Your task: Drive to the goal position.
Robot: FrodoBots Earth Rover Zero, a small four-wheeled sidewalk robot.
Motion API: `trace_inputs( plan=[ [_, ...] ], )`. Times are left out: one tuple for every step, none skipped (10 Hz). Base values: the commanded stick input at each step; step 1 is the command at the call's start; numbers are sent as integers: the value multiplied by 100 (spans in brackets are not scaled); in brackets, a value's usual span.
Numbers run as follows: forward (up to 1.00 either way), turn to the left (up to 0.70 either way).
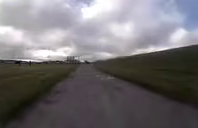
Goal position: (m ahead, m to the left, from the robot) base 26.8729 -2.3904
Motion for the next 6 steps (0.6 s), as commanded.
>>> trace_inputs(
  plan=[
    [100,0],
    [100,0],
    [100,0],
    [100,0],
    [100,0],
    [100,0]
  ],
)
